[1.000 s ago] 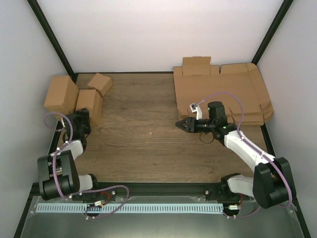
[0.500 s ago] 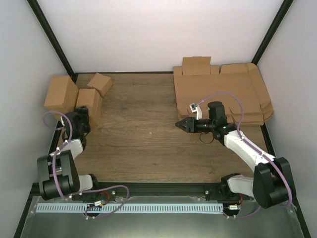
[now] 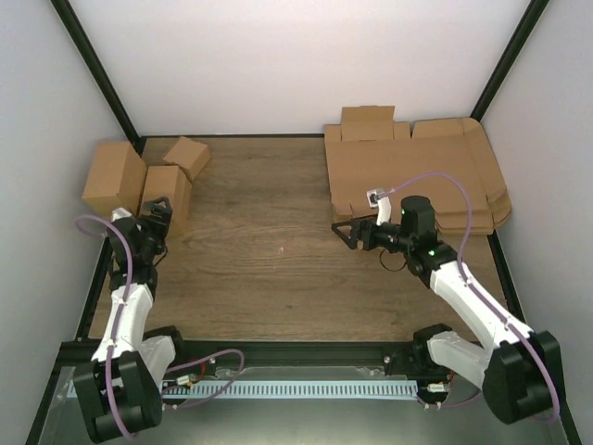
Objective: Fold the paper box
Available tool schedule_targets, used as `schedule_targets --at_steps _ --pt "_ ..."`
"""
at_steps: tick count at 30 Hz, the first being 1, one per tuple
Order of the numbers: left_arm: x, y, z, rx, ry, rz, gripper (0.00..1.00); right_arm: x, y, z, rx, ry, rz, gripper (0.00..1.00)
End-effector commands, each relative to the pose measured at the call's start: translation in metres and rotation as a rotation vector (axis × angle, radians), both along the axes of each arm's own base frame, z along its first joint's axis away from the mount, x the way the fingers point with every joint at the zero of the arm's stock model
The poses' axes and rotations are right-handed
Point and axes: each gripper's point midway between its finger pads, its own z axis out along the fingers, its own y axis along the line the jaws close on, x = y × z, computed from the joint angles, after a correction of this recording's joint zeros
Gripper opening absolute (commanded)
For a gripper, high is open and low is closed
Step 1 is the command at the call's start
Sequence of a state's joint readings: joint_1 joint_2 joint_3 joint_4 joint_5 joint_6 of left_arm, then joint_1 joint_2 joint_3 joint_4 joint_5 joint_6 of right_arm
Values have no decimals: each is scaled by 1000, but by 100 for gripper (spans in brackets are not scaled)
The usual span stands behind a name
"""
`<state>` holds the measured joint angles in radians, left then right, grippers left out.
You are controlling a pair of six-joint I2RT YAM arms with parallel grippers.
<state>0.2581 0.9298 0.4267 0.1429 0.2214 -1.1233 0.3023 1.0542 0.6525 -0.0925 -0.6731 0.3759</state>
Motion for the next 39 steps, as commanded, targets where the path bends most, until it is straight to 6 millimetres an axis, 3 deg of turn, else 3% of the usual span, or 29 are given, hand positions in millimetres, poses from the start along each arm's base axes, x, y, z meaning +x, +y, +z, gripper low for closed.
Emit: schedule_targets --at_steps 1,6,9,12,17,22,27,31,33,39 --pt "-7 -45 10 181 -37 -299 100 12 -23 8 -63 -180 -136 99" --pt "-7 -76 14 372 -37 -444 100 4 -44 27 -105 -473 -222 100" --pt "-6 -97 23 506 -89 -494 100 -2 -54 24 -178 -598 -244 100" --pt "-5 -117 34 664 -149 -527 100 0 -62 16 -232 -615 -277 100" --pt "-1 -131 31 962 -170 -548 100 8 -82 16 -238 -655 -416 100" --pt "3 -108 24 1113 -135 -437 100 13 -100 8 -288 -726 -523 100" --pt "-8 -85 24 1171 -135 -304 100 21 -110 0 -322 -733 -582 100" --pt "-10 -80 13 1197 -137 -287 100 22 -123 -2 -337 -774 -633 100" --pt "-9 -79 11 1210 -137 -280 100 28 -131 -13 -359 -746 -648 100" --pt "-10 -60 13 1216 -194 -193 100 33 -155 -16 -340 -791 -702 100"
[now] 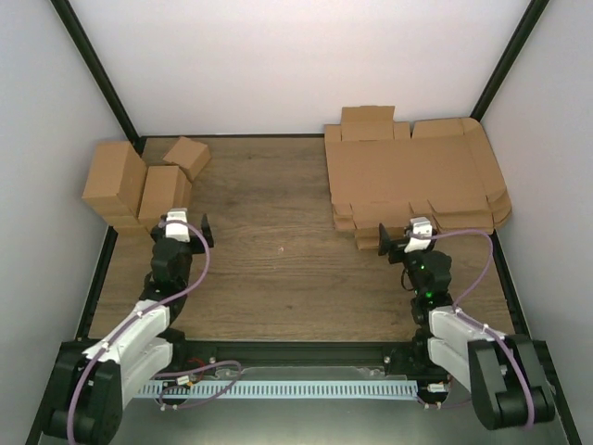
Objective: Fold the paper box
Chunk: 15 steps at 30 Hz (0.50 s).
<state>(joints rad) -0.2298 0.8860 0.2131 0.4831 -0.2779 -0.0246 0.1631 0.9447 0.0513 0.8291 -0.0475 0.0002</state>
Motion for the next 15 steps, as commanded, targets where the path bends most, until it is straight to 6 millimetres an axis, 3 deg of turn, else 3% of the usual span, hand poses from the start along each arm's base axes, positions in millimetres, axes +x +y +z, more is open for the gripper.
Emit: schedule_targets --at_steps 1,6,15 --pt "1 21 20 -6 -146 42 100 8 -23 30 17 -149 -50 100" --pt "21 39 12 -17 -121 74 100 32 -30 20 5 -112 -56 98" --pt "53 28 -16 -5 -53 6 100 56 -15 6 -27 -59 32 98"
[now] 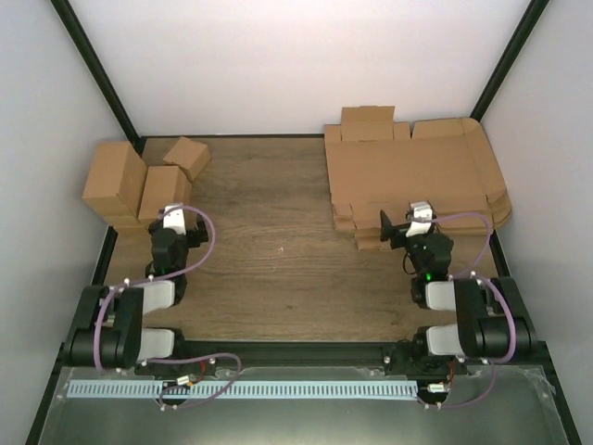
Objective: Fold the paper box
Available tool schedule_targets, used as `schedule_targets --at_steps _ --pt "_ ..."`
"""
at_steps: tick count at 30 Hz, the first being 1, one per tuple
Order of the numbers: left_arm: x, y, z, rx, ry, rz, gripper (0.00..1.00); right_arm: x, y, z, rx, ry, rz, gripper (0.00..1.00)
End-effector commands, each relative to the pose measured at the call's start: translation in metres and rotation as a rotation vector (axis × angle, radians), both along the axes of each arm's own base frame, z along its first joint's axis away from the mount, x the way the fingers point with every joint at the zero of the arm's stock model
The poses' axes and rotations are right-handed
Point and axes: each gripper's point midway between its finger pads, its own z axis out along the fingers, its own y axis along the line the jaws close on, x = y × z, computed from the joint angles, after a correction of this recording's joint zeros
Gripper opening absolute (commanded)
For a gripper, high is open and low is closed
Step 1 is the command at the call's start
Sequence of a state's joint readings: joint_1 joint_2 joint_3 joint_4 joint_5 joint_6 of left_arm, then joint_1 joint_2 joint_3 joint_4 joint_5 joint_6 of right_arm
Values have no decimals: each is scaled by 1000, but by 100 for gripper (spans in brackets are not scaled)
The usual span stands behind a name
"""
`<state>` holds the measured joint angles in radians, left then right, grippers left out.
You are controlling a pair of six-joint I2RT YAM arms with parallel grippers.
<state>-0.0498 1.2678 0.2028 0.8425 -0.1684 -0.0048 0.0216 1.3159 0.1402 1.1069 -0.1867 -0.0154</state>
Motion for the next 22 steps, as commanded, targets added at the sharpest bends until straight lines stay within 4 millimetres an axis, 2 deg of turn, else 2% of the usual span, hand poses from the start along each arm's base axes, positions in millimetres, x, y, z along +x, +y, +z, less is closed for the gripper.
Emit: schedule_targets --at_steps 1,2,5,8,22 --pt "26 -11 24 -2 -83 -71 100 17 5 11 -20 -69 41 97" --pt "32 -10 22 -1 -62 -66 100 18 7 3 -23 -61 50 97" --pt "45 -12 14 1 -4 -74 100 26 2 -2 -20 -29 23 98" --pt "55 -14 8 13 34 -91 100 39 -17 -6 26 9 -94 100" --pt "46 -17 11 -7 12 -106 100 39 -18 -6 26 11 -100 100"
